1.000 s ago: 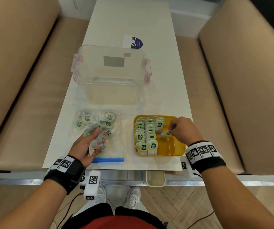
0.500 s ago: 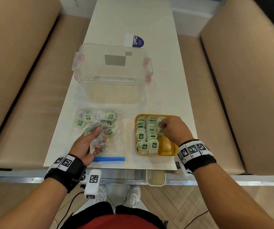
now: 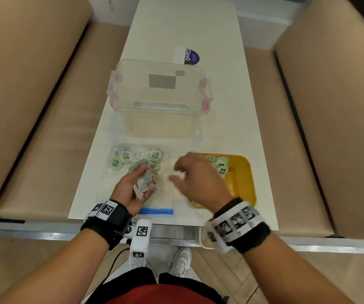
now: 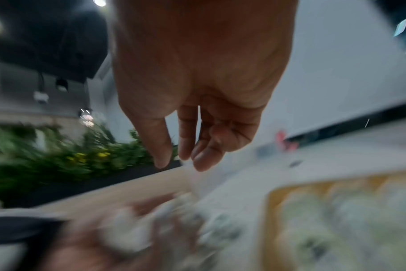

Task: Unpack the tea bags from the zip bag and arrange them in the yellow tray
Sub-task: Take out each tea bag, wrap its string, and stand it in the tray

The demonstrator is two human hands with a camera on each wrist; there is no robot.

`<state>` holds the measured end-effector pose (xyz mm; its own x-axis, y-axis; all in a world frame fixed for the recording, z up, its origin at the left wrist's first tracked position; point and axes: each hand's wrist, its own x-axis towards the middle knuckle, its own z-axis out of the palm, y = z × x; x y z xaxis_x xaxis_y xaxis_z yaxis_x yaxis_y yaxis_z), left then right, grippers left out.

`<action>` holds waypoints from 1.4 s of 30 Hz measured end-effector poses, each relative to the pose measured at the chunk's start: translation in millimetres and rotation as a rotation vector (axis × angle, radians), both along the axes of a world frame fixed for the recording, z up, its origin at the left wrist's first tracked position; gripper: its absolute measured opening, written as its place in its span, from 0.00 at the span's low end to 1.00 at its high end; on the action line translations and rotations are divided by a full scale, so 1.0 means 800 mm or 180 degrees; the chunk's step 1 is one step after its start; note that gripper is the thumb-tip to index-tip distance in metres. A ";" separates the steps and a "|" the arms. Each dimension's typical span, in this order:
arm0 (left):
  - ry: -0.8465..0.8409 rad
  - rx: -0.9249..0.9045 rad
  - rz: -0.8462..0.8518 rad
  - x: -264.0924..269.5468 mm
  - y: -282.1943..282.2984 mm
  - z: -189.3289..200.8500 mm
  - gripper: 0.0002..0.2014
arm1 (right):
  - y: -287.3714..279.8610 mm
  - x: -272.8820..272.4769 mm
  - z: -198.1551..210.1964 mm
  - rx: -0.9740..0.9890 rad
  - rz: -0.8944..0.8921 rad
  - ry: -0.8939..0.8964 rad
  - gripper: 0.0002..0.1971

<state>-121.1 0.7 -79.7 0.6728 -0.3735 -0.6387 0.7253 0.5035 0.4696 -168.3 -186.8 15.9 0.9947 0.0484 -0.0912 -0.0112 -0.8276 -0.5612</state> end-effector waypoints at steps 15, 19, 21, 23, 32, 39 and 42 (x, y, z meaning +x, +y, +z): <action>0.0404 -0.0369 0.0450 0.003 -0.008 0.004 0.37 | 0.090 0.003 -0.031 0.0026 0.0348 0.0241 0.10; 0.0421 -0.0277 0.0608 0.005 -0.008 0.010 0.17 | 0.086 0.002 -0.025 0.0283 0.0280 0.0130 0.09; 0.0350 -0.0296 0.0613 0.004 -0.010 0.010 0.08 | 0.082 0.004 -0.020 0.0361 0.0221 0.0071 0.10; 0.0331 -0.0326 0.0648 0.005 -0.010 0.012 0.08 | 0.075 0.006 -0.010 0.0465 0.0138 0.0032 0.10; 0.0106 0.0015 0.0381 0.007 0.000 0.006 0.25 | -0.054 0.008 0.023 -0.0530 -0.0401 0.0097 0.11; -0.0031 0.0081 0.0234 0.003 0.001 -0.002 0.17 | -0.153 0.000 0.029 -0.0272 -0.1086 0.0776 0.09; -0.0090 0.0147 0.0205 -0.001 -0.001 0.000 0.14 | -0.167 -0.001 0.025 -0.0269 -0.1183 0.0950 0.07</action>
<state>-121.6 0.1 -80.0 0.7124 -0.2994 -0.6347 0.6783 0.5258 0.5133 -169.1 -320.6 36.0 0.8729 -0.3253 -0.3636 -0.4652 -0.7795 -0.4195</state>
